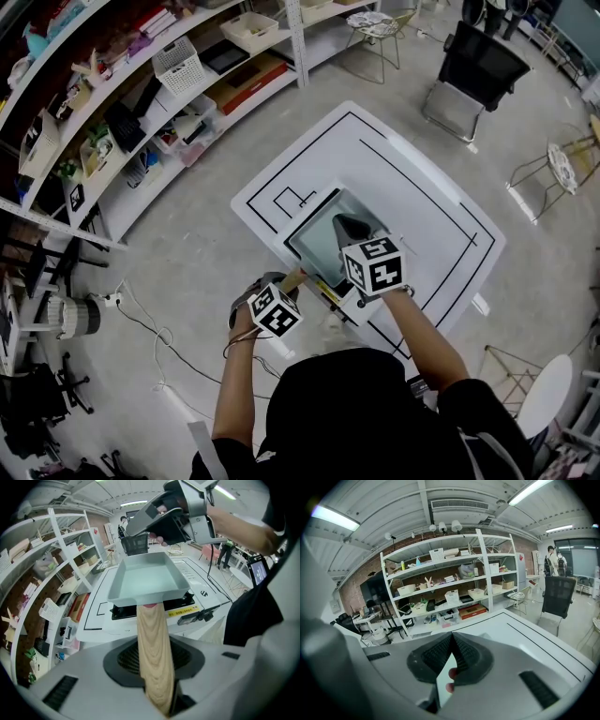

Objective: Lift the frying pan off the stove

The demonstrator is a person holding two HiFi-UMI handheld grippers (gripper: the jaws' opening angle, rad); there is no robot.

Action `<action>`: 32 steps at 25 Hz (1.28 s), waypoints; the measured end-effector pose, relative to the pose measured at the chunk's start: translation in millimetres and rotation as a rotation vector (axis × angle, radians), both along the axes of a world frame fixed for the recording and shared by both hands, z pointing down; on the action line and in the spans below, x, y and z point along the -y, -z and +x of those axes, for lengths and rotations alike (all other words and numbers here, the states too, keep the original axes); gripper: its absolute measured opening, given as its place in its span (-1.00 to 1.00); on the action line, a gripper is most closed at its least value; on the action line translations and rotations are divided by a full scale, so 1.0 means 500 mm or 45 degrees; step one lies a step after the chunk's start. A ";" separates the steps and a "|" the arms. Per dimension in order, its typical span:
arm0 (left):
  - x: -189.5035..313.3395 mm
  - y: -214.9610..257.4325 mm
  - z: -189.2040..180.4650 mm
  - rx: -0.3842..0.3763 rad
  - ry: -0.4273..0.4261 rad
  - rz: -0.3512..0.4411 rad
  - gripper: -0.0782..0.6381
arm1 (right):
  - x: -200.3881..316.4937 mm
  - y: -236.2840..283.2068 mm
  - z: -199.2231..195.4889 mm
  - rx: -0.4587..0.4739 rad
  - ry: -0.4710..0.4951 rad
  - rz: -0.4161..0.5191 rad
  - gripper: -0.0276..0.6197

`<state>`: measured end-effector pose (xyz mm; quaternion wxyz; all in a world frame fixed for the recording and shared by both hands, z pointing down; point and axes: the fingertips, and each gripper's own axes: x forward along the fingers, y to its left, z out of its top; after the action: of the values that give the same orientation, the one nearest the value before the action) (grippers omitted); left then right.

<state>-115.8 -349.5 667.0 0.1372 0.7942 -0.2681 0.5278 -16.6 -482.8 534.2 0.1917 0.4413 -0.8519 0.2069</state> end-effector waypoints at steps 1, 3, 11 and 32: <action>0.000 0.000 0.000 0.000 0.000 0.000 -0.44 | 0.000 0.000 0.001 -0.001 -0.001 -0.001 -0.91; -0.001 -0.001 0.000 -0.004 -0.001 -0.005 -0.45 | -0.001 -0.002 0.002 -0.003 -0.002 -0.003 -0.91; -0.005 -0.003 0.000 -0.033 0.008 -0.011 -0.47 | -0.003 -0.004 0.003 -0.009 -0.005 -0.006 -0.91; -0.033 0.024 0.006 -0.185 0.224 0.076 -0.48 | -0.059 0.021 0.034 -0.027 -0.038 0.030 -0.91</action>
<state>-112.6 -333.1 655.0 0.1782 0.8075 -0.3417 0.4466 0.6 -453.2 523.7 0.1923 0.4583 -0.8456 0.1950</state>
